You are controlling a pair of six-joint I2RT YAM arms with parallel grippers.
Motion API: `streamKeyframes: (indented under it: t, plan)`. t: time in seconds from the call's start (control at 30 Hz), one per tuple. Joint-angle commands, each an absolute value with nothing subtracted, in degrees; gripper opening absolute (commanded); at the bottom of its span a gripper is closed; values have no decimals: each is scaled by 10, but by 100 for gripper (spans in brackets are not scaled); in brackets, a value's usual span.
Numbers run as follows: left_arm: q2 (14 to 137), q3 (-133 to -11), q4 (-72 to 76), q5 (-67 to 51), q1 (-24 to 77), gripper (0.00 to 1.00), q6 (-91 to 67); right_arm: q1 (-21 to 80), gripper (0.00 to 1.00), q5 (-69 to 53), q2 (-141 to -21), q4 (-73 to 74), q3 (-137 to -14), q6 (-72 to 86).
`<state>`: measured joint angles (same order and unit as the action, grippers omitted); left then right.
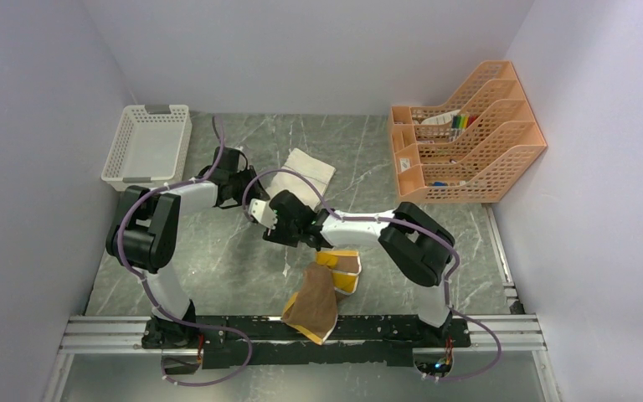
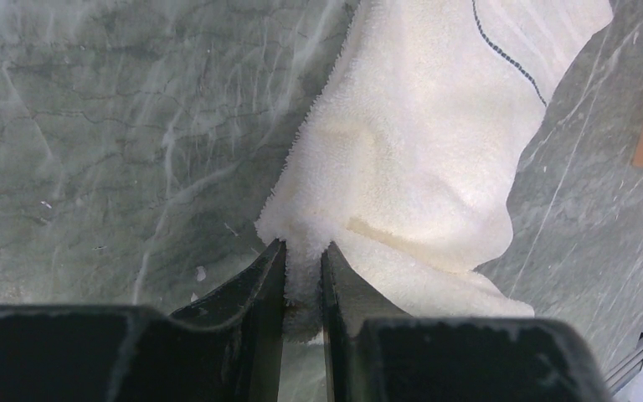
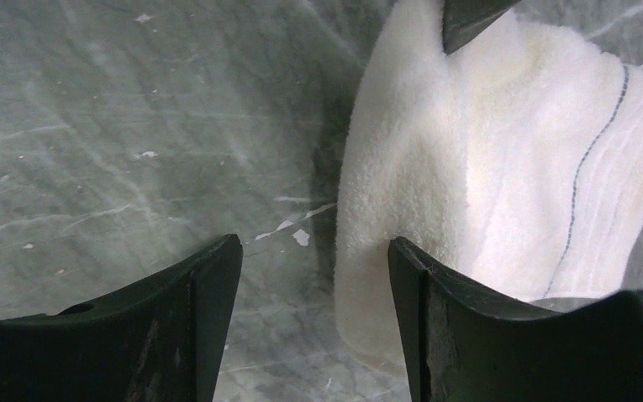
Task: Roll the towels
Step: Roll the towel at the center of the board.
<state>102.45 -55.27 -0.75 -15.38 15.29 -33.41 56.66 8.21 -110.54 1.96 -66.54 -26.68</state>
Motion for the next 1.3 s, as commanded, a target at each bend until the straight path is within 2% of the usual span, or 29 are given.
streamKeyframes:
  t: [0.0, 0.17, 0.7, 1.07, 1.27]
  plan:
    - [1034, -572, -11, -145, 149, 28, -325, 571, 65, 120, -1107, -17, -667, -282]
    - [1034, -572, -10, -145, 149, 28, -326, 572, 65, 123, -1087, -50, -645, -291]
    - [1030, -568, -6, -145, 149, 28, -328, 583, 77, 157, -1089, -97, -621, -312]
    - [1028, -567, -7, -146, 149, 28, -327, 560, 71, 148, -1136, -96, -638, -277]
    - [1030, -569, -7, -147, 149, 28, -326, 542, 60, 124, -1150, -79, -651, -249]
